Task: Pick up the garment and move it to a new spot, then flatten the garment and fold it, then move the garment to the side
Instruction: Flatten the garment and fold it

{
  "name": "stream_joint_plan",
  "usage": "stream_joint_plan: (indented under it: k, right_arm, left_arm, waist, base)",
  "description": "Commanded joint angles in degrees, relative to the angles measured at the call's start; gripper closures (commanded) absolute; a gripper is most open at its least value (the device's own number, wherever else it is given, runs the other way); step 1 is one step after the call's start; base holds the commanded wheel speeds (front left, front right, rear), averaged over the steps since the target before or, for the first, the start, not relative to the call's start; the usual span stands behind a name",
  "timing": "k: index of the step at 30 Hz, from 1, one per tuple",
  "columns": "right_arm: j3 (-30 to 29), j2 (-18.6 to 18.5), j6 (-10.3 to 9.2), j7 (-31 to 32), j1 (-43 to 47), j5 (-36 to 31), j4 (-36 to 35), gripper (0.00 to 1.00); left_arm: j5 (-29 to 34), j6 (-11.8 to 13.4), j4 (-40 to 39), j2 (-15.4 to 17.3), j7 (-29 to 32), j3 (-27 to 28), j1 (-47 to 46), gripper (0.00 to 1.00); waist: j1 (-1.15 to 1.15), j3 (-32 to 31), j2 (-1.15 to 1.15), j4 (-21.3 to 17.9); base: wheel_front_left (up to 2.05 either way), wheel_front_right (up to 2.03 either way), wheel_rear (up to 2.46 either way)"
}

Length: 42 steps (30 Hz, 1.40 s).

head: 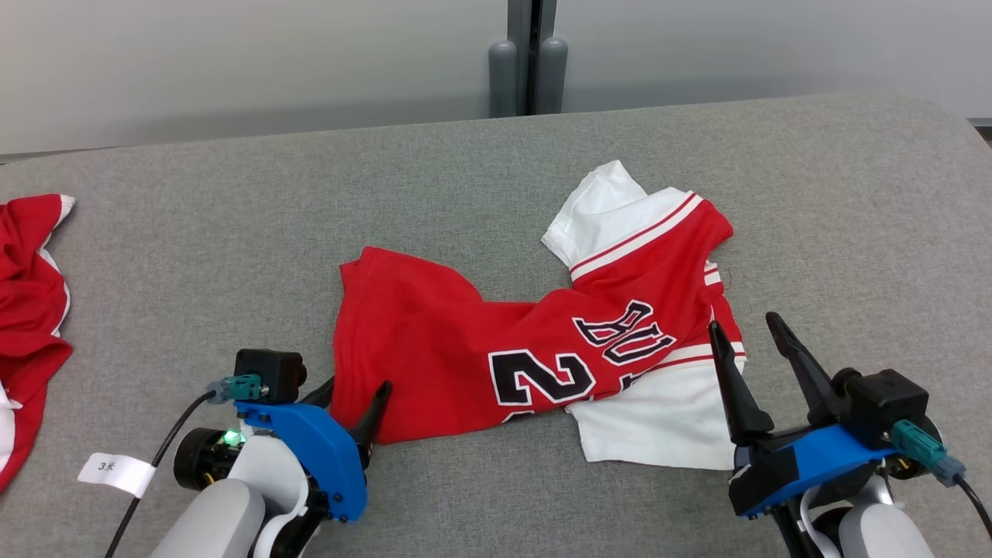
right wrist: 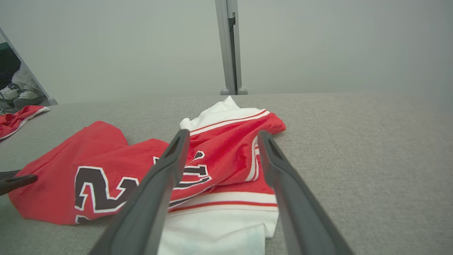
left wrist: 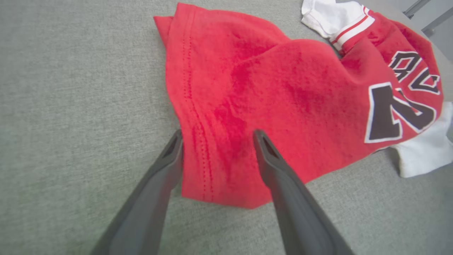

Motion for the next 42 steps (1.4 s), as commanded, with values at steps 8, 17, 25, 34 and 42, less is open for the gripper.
stream_joint_plan:
  k: [8,17,25,34,42]
  right_arm:
    - [0.3,-0.1,0.03,-0.4,-0.4,0.6,0.5,0.0]
    - [0.6,-0.1,0.03,-0.5,-0.9,1.0,0.9,0.0]
    - [-0.3,-0.1,0.03,-0.4,-0.1,0.8,0.9,0.0]
    - [-0.5,-0.1,0.03,-0.3,0.9,1.1,0.5,0.0]
    - [-0.2,-0.1,0.03,-0.6,0.7,1.3,0.7,0.0]
  left_arm:
    - [0.0,0.5,-4.3,0.9,1.3,-1.0,2.0,0.19]
    - [0.8,1.1,-1.4,0.1,-0.6,-1.2,0.3,1.0]
    - [-2.7,1.6,-6.6,-1.8,-5.6,2.0,2.4,1.0]
    - [-11.4,4.5,-31.9,-3.8,-3.8,5.1,10.6,1.0]
    - [-14.5,8.8,-45.0,-5.1,0.2,3.6,14.3,1.0]
  waist:
    - [0.0,0.4,0.0,-0.1]
    - [0.0,0.6,0.0,-0.7]
    - [0.0,-0.4,0.0,0.2]
    - [0.0,-1.5,0.0,1.8]
    - [0.0,-1.7,0.0,1.6]
  base:
    - [0.0,0.0,0.0]
    - [0.0,0.0,0.0]
    - [0.0,0.0,0.0]
    - [0.0,0.0,0.0]
    - [0.0,0.0,0.0]
